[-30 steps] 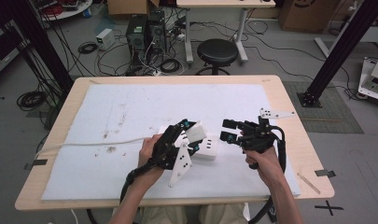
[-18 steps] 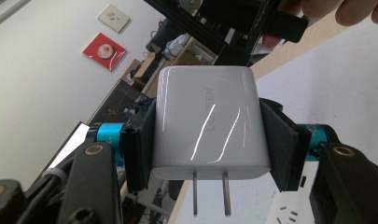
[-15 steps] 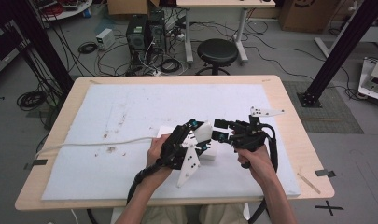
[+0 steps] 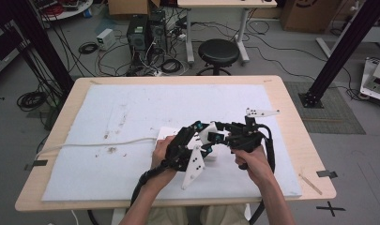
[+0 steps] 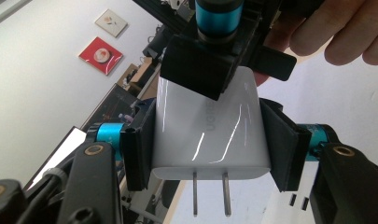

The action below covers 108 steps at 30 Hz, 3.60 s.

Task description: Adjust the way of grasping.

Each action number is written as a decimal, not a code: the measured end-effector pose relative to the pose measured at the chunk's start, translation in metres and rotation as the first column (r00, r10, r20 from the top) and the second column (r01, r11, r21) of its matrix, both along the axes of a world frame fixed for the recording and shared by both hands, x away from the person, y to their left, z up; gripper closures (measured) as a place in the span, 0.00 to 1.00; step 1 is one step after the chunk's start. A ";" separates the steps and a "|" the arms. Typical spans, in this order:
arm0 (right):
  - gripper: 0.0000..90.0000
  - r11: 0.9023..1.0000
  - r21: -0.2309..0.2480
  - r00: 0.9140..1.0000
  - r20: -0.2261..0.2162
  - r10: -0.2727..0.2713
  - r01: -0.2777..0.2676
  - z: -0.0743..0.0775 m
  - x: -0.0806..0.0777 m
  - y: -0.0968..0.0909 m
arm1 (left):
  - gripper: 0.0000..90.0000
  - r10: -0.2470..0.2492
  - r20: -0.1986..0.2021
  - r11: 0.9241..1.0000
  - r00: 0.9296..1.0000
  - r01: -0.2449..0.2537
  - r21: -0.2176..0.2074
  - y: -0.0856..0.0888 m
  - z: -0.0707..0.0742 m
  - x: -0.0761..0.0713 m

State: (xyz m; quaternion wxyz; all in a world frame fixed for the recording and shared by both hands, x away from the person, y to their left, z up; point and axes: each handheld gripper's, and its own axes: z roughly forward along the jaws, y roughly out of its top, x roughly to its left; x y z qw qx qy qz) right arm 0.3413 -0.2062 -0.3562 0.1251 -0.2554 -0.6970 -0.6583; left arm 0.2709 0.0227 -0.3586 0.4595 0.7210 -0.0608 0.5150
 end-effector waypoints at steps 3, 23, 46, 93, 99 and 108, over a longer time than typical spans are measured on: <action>0.28 1.000 -0.006 1.000 -0.006 0.005 -0.005 -0.001 0.000 0.001 | 0.47 -0.001 0.001 1.000 1.000 0.001 0.000 0.000 0.000 0.000; 0.42 1.000 -0.001 0.999 -0.013 0.031 -0.031 -0.007 0.001 0.005 | 0.47 -0.018 0.000 1.000 1.000 0.018 0.004 -0.004 -0.001 -0.001; 0.59 0.999 -0.005 0.999 0.012 0.040 -0.040 -0.006 -0.001 0.006 | 0.47 -0.019 0.009 1.000 1.000 0.019 0.000 -0.005 -0.001 -0.003; 0.70 0.998 0.014 0.999 -0.001 0.053 -0.053 -0.012 -0.001 0.002 | 0.47 -0.025 -0.023 1.000 0.999 0.025 0.010 -0.007 -0.002 -0.001; 0.70 0.999 -0.002 0.999 -0.003 0.041 -0.041 -0.012 -0.001 0.003 | 0.43 -0.007 -0.033 0.999 0.999 0.009 0.040 -0.011 -0.001 -0.001; 0.70 1.000 0.003 1.000 -0.002 0.031 -0.031 -0.012 -0.001 0.002 | 0.30 -0.026 -0.081 1.000 0.996 0.027 0.005 -0.008 0.001 0.000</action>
